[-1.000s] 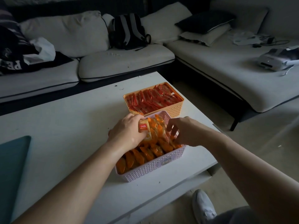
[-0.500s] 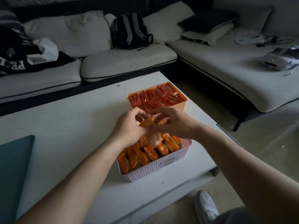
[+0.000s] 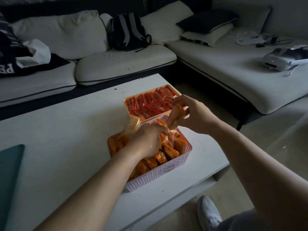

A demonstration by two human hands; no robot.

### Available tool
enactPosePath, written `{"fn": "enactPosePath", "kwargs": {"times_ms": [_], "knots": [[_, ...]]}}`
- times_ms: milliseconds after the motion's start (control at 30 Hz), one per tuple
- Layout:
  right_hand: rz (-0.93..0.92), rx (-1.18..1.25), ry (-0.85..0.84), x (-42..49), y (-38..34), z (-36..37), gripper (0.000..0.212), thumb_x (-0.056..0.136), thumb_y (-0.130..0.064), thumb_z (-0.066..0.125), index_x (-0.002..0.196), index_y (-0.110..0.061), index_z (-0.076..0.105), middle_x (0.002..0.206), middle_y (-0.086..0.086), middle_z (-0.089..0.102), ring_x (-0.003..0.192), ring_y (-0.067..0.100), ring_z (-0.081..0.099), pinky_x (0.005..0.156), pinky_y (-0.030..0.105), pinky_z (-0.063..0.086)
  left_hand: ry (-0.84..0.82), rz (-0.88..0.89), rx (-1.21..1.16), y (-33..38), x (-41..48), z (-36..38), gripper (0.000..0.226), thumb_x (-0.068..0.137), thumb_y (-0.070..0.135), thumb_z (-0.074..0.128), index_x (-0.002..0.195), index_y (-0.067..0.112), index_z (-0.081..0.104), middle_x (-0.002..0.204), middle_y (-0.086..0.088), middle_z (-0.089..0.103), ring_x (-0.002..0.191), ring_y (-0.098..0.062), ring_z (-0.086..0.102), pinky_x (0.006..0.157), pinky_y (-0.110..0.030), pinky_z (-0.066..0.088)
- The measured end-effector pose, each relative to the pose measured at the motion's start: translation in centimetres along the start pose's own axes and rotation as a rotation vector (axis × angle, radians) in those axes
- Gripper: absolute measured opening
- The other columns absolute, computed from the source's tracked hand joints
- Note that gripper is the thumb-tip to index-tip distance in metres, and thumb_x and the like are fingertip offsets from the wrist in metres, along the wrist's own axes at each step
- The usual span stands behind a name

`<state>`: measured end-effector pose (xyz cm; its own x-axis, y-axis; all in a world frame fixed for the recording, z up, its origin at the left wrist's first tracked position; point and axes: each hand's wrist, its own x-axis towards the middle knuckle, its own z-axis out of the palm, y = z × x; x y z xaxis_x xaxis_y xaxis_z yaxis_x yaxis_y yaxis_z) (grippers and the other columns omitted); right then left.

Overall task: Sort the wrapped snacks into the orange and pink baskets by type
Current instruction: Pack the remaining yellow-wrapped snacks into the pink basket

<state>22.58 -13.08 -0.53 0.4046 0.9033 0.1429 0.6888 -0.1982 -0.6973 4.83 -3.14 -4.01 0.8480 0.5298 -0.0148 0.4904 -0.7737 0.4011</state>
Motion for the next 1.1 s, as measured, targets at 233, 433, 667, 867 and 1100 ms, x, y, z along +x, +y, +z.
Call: {"fn": "enactPosePath", "kwargs": {"times_ms": [233, 433, 667, 867, 1100], "knots": [[-0.075, -0.168, -0.128, 0.0, 1.0, 0.3, 0.046, 0.090, -0.014, 0.074, 0.131, -0.028, 0.059, 0.123, -0.006, 0.062, 0.102, 0.013, 0.064, 0.070, 0.019, 0.057, -0.017, 0.005, 0.153, -1.1, 0.9, 0.5, 0.029, 0.093, 0.025, 0.056, 0.111, 0.042, 0.071, 0.136, 0.008, 0.061, 0.133, -0.021, 0.049, 0.097, -0.043, 0.054], [-0.085, -0.264, -0.196, 0.0, 1.2, 0.9, 0.047, 0.091, -0.015, 0.074, 0.133, -0.028, 0.060, 0.121, -0.007, 0.062, 0.098, 0.012, 0.063, 0.071, 0.018, 0.057, -0.058, -0.030, 0.087, -1.2, 0.8, 0.4, 0.024, 0.094, 0.027, 0.061, 0.111, 0.039, 0.073, 0.133, 0.009, 0.062, 0.122, -0.021, 0.057, 0.090, -0.037, 0.056], [-0.073, -0.518, -0.212, -0.4, 0.8, 3.3, 0.042, 0.096, -0.019, 0.066, 0.135, -0.033, 0.058, 0.124, -0.002, 0.056, 0.094, 0.015, 0.064, 0.071, 0.031, 0.063, 0.184, 0.023, 0.086, -1.3, 0.1, -1.2, 0.019, 0.096, 0.030, 0.061, 0.110, 0.032, 0.073, 0.122, 0.007, 0.066, 0.110, -0.021, 0.058, 0.083, -0.033, 0.051], [-0.057, -0.620, -0.291, -0.1, 0.2, 3.5, 0.047, 0.097, -0.022, 0.063, 0.142, -0.027, 0.053, 0.111, -0.004, 0.070, 0.073, 0.011, 0.070, 0.060, 0.022, 0.061, 0.290, -0.345, 0.124, -3.8, -0.7, -3.0, 0.061, 0.085, 0.038, 0.078, 0.137, 0.026, 0.047, 0.131, -0.005, 0.050, 0.114, -0.028, 0.052, 0.081, -0.033, 0.046], [0.007, -0.354, -0.050, 0.3, -1.8, 3.3, 0.026, 0.100, -0.020, 0.057, 0.125, -0.020, 0.064, 0.102, -0.004, 0.069, 0.070, 0.007, 0.065, 0.059, 0.023, 0.060, 0.364, -0.282, -0.134, -4.2, -1.1, -3.0, 0.072, 0.083, 0.033, 0.082, 0.143, 0.025, 0.044, 0.133, -0.001, 0.059, 0.113, -0.021, 0.059, 0.081, -0.028, 0.049]]}}
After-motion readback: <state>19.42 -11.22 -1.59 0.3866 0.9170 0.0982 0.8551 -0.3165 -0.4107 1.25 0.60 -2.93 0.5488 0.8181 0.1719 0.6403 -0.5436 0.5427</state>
